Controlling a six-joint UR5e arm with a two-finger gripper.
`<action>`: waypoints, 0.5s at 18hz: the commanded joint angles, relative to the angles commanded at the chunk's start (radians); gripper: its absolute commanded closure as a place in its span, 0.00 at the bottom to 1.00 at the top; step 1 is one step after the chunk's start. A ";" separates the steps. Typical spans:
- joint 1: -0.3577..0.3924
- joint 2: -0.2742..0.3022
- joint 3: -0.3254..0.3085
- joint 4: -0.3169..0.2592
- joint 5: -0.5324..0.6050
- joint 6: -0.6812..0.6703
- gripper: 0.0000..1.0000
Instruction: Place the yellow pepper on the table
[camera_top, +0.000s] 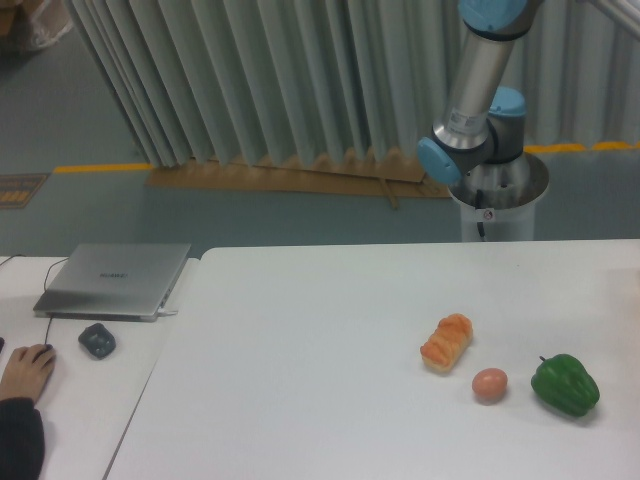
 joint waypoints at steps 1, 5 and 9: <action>-0.002 0.003 0.000 -0.009 0.000 -0.012 0.59; -0.008 0.011 0.000 -0.020 -0.002 -0.034 0.61; -0.020 0.058 0.032 -0.142 -0.017 -0.109 0.61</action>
